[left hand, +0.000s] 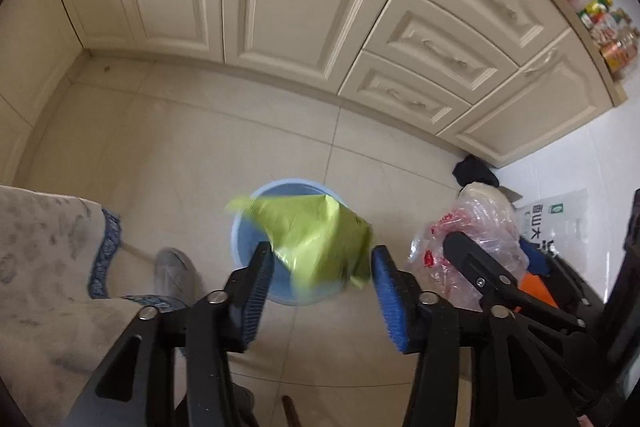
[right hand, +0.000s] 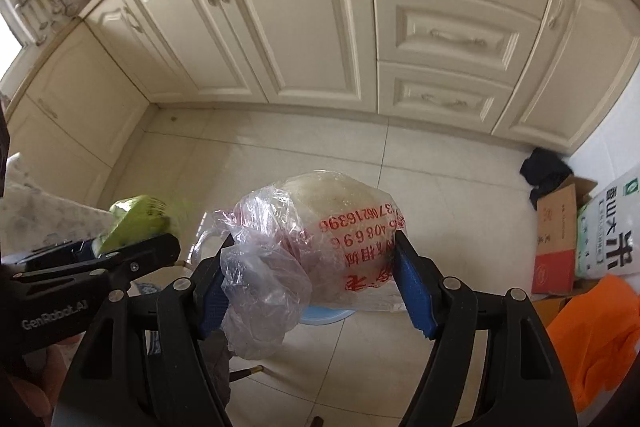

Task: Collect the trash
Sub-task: 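Carry both held items from the table to the light-blue bin, then open both tools above the bin to drop the items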

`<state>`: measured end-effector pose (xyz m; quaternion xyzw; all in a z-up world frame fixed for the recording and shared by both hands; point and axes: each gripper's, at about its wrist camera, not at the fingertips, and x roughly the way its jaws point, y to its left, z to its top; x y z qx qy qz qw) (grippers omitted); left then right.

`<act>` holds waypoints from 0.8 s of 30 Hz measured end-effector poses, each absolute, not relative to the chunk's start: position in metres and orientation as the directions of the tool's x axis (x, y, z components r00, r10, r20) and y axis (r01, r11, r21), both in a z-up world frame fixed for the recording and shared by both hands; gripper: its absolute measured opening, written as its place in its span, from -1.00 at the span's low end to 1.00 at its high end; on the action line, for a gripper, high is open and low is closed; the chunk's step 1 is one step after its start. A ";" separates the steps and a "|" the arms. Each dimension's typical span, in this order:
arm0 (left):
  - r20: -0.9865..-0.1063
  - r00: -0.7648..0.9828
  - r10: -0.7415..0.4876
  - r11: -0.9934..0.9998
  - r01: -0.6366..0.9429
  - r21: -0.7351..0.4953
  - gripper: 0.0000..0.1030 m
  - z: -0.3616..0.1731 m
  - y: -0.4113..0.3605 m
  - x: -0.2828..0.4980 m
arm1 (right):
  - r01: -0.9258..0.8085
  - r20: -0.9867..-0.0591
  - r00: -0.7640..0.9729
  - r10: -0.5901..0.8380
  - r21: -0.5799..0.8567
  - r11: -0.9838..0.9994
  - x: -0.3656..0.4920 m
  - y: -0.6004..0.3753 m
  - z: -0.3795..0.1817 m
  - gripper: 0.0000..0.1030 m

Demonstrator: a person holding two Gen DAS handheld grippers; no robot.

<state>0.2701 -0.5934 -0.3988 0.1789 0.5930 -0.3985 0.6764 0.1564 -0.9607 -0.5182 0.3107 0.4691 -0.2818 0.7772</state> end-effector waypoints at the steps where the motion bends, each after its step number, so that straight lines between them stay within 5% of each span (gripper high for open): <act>1: -0.949 -0.024 -0.314 0.628 0.744 -0.226 0.31 -0.405 -0.601 0.277 | 0.734 -0.909 0.397 -0.125 0.233 0.638 0.157 -0.966 -0.528 0.48; 6: -0.958 0.068 -0.280 0.642 0.755 -0.134 0.66 -0.410 -0.618 0.288 | 0.756 -0.911 0.404 -0.076 0.286 0.588 0.161 -0.982 -0.557 0.73; 9: -0.957 0.124 -0.263 0.654 0.752 -0.083 0.67 -0.407 -0.625 0.297 | 0.763 -0.909 0.413 -0.063 0.307 0.569 0.161 -0.984 -0.563 1.00; 24: -0.863 0.322 -0.389 0.670 0.742 -0.025 0.84 -0.310 -0.597 0.289 | 0.777 -0.885 0.441 -0.153 0.291 0.558 0.136 -0.949 -0.495 1.00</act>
